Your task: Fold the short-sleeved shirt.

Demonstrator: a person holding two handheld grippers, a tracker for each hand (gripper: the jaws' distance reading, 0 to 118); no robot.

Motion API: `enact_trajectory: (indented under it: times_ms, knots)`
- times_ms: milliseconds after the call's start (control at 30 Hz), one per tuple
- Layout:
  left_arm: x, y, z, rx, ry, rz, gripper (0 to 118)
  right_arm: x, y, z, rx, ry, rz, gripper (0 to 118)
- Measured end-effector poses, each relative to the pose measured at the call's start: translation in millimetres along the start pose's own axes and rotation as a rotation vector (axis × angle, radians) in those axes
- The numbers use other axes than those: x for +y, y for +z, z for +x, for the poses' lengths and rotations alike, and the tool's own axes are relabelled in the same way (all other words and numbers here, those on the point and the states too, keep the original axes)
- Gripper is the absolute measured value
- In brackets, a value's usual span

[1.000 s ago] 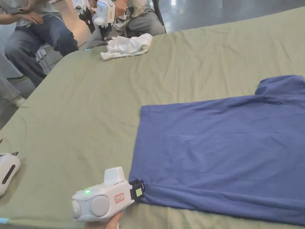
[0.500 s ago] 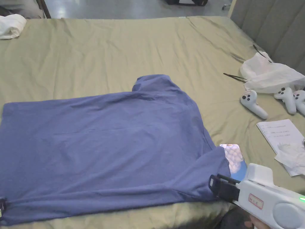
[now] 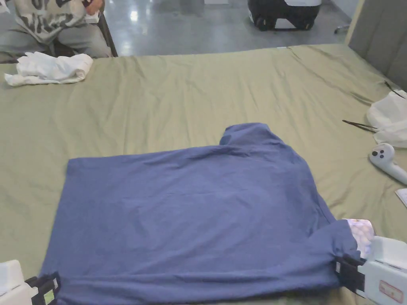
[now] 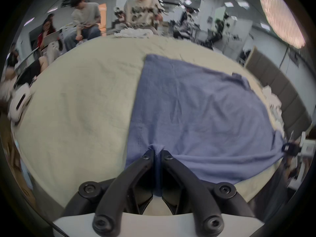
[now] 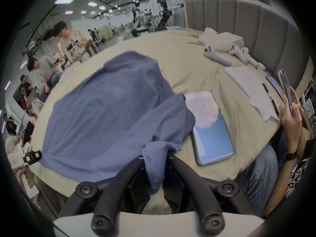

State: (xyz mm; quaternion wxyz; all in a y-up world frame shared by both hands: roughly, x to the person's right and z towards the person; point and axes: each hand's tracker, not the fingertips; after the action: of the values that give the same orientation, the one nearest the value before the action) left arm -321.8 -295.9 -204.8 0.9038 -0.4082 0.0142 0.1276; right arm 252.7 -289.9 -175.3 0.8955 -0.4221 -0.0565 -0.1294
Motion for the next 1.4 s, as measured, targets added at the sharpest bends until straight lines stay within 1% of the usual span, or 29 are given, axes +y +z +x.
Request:
enact_trajectory:
  times_ms: [33, 67, 100, 167, 200, 267, 367, 467, 567, 700, 733, 767, 800, 833, 867, 900, 967, 1033, 1067, 1167, 1200, 1233, 1267, 1300, 1400]
  knots:
    - [2, 12, -2, -0.023, 0.048, 0.034, 4, 4, 6, -1, 0.012, -0.006, 0.018, 8]
    - [5, 21, -3, -0.047, 0.061, 0.065, 4, 8, 10, -2, 0.026, -0.011, 0.04, 8]
    - [9, 29, -2, -0.052, 0.052, 0.09, 4, 14, 12, -3, 0.041, -0.008, 0.062, 8]
    - [20, 36, 3, -0.041, 0.034, 0.129, 4, 32, 11, -10, 0.038, 0.011, 0.083, 7]
    - [28, 26, -6, -0.052, 0.035, 0.133, 4, 42, 6, -13, 0.043, 0.019, 0.1, 8]
    - [49, 14, -5, -0.063, 0.048, 0.139, 4, 67, -7, -25, 0.05, 0.028, 0.106, 7]
    - [84, -22, -2, -0.061, 0.059, 0.143, 4, 103, -40, -40, 0.06, 0.034, 0.116, 7]
    - [115, -58, -1, -0.053, 0.106, 0.128, 4, 137, -74, -58, 0.048, 0.067, 0.118, 7]
    - [139, -94, -3, -0.044, 0.143, 0.098, 4, 161, -108, -68, 0.027, 0.076, 0.087, 7]
    - [153, -136, -1, -0.008, 0.115, 0.047, 5, 170, -149, -69, 0.012, 0.079, 0.01, 8]
    - [154, -143, 0, -0.001, 0.113, 0.035, 8, 169, -157, -68, 0.008, 0.079, 0.0, 12]
    - [155, -148, 0, 0.013, 0.111, 0.024, 19, 168, -161, -68, -0.001, 0.079, -0.014, 24]
    - [156, -151, 0, 0.03, 0.107, 0.013, 43, 167, -166, -64, -0.009, 0.077, -0.021, 52]
    - [156, -150, 0, 0.04, 0.101, 0.018, 64, 165, -165, -63, -0.016, 0.088, -0.017, 69]
    - [153, -142, 1, 0.04, 0.095, 0.03, 76, 163, -162, -62, -0.02, 0.099, -0.005, 73]
    - [152, -132, 1, 0.028, 0.08, 0.077, 77, 160, -154, -61, -0.016, 0.106, 0.029, 72]
    - [148, -101, 5, -0.026, 0.052, 0.174, 77, 154, -132, -57, 0.04, 0.111, 0.116, 72]
    - [137, -60, 15, -0.068, 0.005, 0.259, 77, 142, -99, -58, 0.095, 0.139, 0.218, 72]
    - [133, -43, 19, -0.074, -0.031, 0.286, 77, 137, -85, -58, 0.113, 0.147, 0.258, 72]
    - [108, 22, 38, -0.059, -0.115, 0.461, 77, 113, -30, -67, 0.173, 0.164, 0.364, 71]
    - [101, 43, 44, -0.065, -0.144, 0.505, 77, 103, -15, -70, 0.171, 0.171, 0.392, 70]
    - [92, 62, 49, -0.065, -0.163, 0.536, 77, 93, 3, -75, 0.155, 0.191, 0.426, 67]
    - [84, 77, 54, -0.064, -0.181, 0.567, 76, 84, 18, -78, 0.158, 0.217, 0.447, 63]
    - [75, 93, 59, -0.058, -0.207, 0.592, 73, 74, 33, -81, 0.166, 0.237, 0.469, 55]
    - [51, 128, 72, -0.035, -0.244, 0.643, 66, 51, 66, -85, 0.194, 0.258, 0.49, 45]
